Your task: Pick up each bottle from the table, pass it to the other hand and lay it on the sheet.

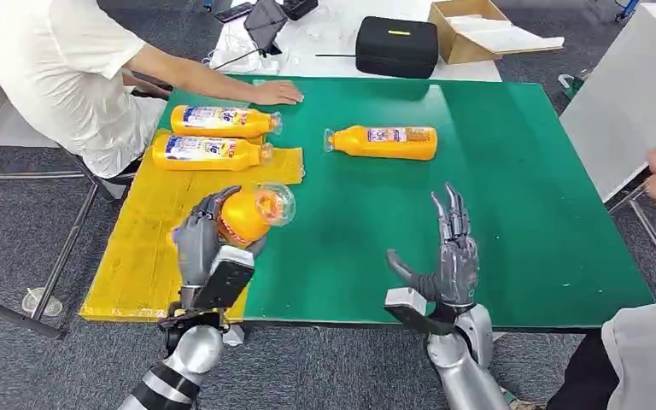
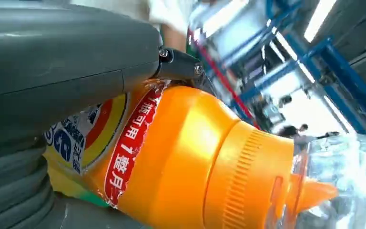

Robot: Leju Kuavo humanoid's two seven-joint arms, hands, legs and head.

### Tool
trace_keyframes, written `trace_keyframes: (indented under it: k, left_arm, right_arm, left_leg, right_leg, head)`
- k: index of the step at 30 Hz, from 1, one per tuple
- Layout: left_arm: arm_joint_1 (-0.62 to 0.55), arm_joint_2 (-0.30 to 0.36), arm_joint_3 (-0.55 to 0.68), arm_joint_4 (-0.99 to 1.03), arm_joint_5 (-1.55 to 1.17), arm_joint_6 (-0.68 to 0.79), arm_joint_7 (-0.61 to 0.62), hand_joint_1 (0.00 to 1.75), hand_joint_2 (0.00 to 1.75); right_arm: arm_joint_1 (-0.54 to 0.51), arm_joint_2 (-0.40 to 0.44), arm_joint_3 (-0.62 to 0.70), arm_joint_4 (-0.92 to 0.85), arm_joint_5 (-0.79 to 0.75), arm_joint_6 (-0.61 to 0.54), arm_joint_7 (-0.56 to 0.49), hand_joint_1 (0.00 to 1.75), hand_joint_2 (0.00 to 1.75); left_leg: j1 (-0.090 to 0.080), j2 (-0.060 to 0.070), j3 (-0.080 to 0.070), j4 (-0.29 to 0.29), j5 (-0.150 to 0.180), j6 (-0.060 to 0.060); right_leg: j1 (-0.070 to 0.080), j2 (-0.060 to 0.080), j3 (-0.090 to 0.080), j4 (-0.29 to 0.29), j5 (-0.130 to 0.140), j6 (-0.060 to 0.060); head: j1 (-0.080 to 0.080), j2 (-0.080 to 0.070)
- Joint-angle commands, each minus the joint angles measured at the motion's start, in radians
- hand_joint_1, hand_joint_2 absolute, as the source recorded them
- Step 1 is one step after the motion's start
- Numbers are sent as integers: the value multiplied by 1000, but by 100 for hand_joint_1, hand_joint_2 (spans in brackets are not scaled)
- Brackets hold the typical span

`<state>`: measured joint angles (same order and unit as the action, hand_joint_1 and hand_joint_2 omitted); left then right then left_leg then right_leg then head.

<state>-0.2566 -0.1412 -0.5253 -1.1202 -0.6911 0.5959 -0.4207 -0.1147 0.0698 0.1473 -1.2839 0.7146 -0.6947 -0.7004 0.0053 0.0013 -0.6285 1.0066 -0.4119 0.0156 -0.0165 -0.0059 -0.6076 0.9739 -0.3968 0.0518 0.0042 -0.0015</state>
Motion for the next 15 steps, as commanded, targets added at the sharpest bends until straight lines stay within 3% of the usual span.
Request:
trace_keyframes:
  k: [1,3,6,13,15]
  left_arm:
    - [-62,65,-9,139,-107,3,63,166,175]
    - [-62,65,-9,139,-107,3,63,166,175]
    - [-150,77,-44,278,-342,-34,198,175,175]
    - [-312,44,-4,574,-293,-330,179,175,175]
    - [-332,51,-10,621,-298,-355,176,175,175]
  right_arm:
    - [34,39,-76,-67,57,-3,2,0,175]
    - [34,39,-76,-67,57,-3,2,0,175]
    - [-8,30,-29,28,88,-3,2,0,175]
    - [-82,-29,134,203,-140,-3,2,0,175]
    - [-83,-44,177,213,-190,-3,2,0,175]
  left_leg:
    - [1,1,2,0,0,-1]
    - [0,0,2,0,0,-1]
    - [1,1,3,0,0,-1]
    - [2,1,4,0,1,0]
    - [2,1,2,0,2,-1]
  right_leg:
    - [1,1,2,0,0,-2]
    - [0,1,1,0,0,-1]
    - [1,1,3,0,0,-2]
    - [2,2,4,-1,1,-2]
    - [2,1,2,-1,2,-1]
  head:
    - [-1,0]
    - [0,0]
    - [0,0]
    - [0,0]
    - [0,0]
